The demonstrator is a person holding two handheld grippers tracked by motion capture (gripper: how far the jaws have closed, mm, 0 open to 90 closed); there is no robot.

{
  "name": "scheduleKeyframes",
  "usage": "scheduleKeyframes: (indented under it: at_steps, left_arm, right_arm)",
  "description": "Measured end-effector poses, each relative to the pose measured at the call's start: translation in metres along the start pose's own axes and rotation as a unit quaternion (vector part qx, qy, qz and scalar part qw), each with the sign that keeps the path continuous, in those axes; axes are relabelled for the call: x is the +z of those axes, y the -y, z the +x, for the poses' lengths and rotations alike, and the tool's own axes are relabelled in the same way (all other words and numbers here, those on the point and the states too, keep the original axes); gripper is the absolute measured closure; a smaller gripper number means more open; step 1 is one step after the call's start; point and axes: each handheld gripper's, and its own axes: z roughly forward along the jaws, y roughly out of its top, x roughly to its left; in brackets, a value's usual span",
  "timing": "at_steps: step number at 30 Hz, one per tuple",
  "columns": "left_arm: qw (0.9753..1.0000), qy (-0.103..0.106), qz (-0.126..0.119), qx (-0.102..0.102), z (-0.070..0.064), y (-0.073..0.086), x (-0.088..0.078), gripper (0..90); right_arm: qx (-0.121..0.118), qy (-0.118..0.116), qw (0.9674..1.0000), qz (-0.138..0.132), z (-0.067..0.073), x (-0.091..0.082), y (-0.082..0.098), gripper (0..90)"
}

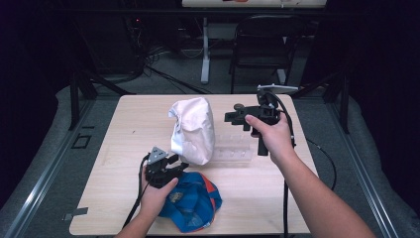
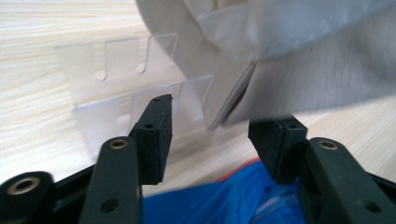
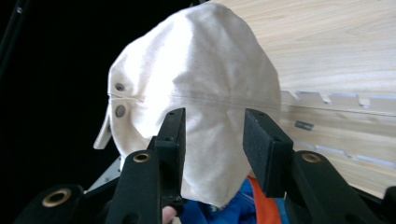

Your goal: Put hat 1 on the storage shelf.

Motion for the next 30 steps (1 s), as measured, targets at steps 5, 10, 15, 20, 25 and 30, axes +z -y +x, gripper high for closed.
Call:
scheduleKeyframes:
  at_steps: [5,10,15,20,25,30]
  left_arm:
    - [1.0,-0.004,0.001,0.003,0.008,0.006,-0.02,46.7]
    - [0.9999,-0.013,0.007,0.002,0.017,0.011,-0.038,46.6]
    - [0.9995,-0.026,0.015,-0.008,0.029,0.017,-0.053,46.5]
    - [0.999,-0.034,0.019,-0.02,0.041,0.024,-0.064,46.5]
    - [0.9987,-0.039,0.021,-0.026,0.048,0.031,-0.071,46.5]
    - [0.9984,-0.047,0.024,-0.021,0.052,0.036,-0.075,46.5]
  right_arm:
    - [-0.014,0.018,0.9997,-0.001,-0.004,-0.004,0.009,59.2]
    - [-0.035,0.034,0.9988,-0.002,-0.008,-0.006,0.023,58.4]
    - [-0.049,0.044,0.9978,0.005,-0.015,-0.006,0.039,57.8]
    - [-0.056,0.05,0.9971,0.015,-0.025,-0.004,0.055,57.8]
    - [-0.062,0.053,0.9965,0.021,-0.035,0.001,0.072,57.8]
    - [-0.07,0.061,0.9953,0.028,-0.047,0.008,0.09,57.8]
